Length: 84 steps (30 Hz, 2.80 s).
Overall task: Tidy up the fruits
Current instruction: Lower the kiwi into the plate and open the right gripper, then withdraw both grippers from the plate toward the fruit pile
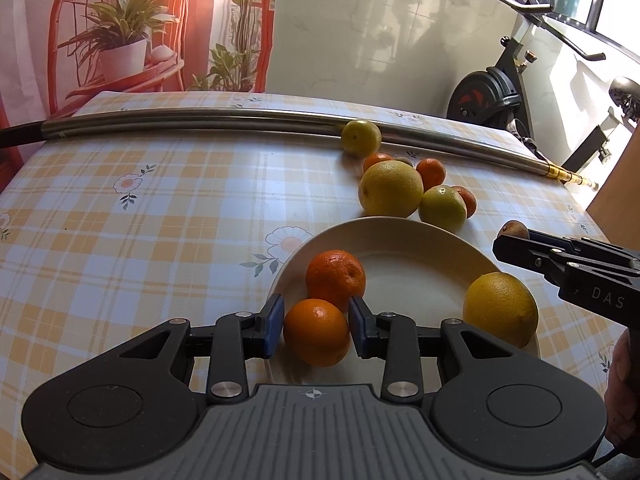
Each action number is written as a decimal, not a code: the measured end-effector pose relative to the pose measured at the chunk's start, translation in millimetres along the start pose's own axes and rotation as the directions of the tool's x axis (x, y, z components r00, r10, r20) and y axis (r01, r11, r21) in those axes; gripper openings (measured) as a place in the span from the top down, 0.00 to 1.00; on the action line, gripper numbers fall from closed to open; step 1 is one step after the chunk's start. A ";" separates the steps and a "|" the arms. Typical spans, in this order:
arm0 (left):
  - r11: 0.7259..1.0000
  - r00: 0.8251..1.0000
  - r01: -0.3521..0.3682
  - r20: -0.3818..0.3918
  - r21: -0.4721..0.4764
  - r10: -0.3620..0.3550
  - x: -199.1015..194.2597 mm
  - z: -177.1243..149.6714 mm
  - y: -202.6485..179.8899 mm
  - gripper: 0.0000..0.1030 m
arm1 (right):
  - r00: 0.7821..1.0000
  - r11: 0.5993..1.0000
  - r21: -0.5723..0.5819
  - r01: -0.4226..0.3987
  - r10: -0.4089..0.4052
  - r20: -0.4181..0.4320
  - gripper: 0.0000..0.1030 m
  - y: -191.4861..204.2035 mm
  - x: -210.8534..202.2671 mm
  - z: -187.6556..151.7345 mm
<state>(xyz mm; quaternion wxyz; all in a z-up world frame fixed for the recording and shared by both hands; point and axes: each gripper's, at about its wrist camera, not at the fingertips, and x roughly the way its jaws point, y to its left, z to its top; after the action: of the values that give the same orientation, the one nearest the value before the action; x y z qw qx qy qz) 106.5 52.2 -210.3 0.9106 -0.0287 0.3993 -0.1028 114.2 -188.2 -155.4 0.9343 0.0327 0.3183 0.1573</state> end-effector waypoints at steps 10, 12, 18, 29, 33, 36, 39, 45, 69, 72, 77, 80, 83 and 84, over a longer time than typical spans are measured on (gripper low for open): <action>1.000 0.997 0.008 0.073 -0.014 -0.007 -18.5 -9.3 -2.4 0.60 | 0.999 0.999 -0.032 -0.024 0.023 -0.024 0.73 6.2 15.3 -1.8; 1.000 0.996 -0.003 0.086 -0.025 0.005 -19.7 -8.9 -0.8 0.60 | 1.000 0.999 -0.031 -0.024 0.024 -0.018 0.71 4.6 14.6 -2.0; 0.998 0.992 -0.029 0.123 -0.062 0.036 -24.4 -7.4 2.2 0.60 | 1.000 1.000 -0.014 -0.013 0.013 -0.011 0.71 -1.6 14.5 -3.5; 0.991 0.984 -0.068 0.156 -0.114 0.085 -29.3 -6.1 5.1 0.60 | 0.989 0.990 -0.020 0.138 -0.137 0.060 0.71 -35.5 26.5 1.7; 0.990 0.983 -0.078 0.159 -0.118 0.096 -29.6 -6.0 5.1 0.60 | 0.981 0.982 -0.033 0.184 -0.181 0.063 0.71 -47.5 40.5 4.0; 0.990 0.981 -0.086 0.166 -0.114 0.104 -30.8 -6.6 2.5 0.60 | 0.982 0.982 -0.042 0.183 -0.180 0.055 0.71 -49.3 49.0 3.2; 0.990 0.979 -0.095 0.170 -0.108 0.112 -30.6 -5.8 0.6 0.60 | 0.983 0.984 -0.023 0.176 -0.175 0.048 0.71 -50.4 54.6 0.9; 0.990 0.978 -0.102 0.169 -0.099 0.118 -26.0 -2.1 -2.0 0.60 | 0.986 0.987 0.005 0.158 -0.158 0.057 0.71 -55.1 50.7 -2.9; 0.986 0.976 -0.119 0.168 -0.113 0.137 -25.5 3.4 -2.5 0.60 | 0.990 0.992 0.005 0.128 -0.128 0.057 0.69 -56.7 48.6 -4.7; 0.985 0.976 -0.119 0.170 -0.123 0.139 -26.9 6.0 -1.2 0.60 | 0.990 0.992 0.005 0.127 -0.127 0.056 0.69 -57.0 48.6 -4.8; 0.985 0.973 -0.122 0.182 -0.123 0.143 -29.4 12.1 0.2 0.60 | 0.991 0.993 0.008 0.121 -0.122 0.053 0.69 -57.0 49.4 -4.9; 0.984 0.971 -0.120 0.192 -0.130 0.144 -31.3 15.1 2.1 0.59 | 0.992 0.993 0.014 0.120 -0.120 0.048 0.69 -57.5 50.5 -4.9; 0.983 0.971 -0.122 0.190 -0.137 0.147 -31.0 14.9 3.5 0.59 | 0.992 0.993 0.017 0.120 -0.121 0.047 0.69 -57.9 50.7 -4.6; 0.983 0.971 -0.124 0.185 -0.138 0.148 -30.3 14.2 3.2 0.59 | 0.992 0.993 0.017 0.120 -0.121 0.047 0.69 -57.8 50.7 -4.7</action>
<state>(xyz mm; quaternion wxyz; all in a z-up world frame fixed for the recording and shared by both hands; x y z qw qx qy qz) 97.5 61.3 -179.2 0.9466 -0.0684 0.3149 -0.0115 165.1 -227.3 -198.1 0.9492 0.0239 0.2983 0.0975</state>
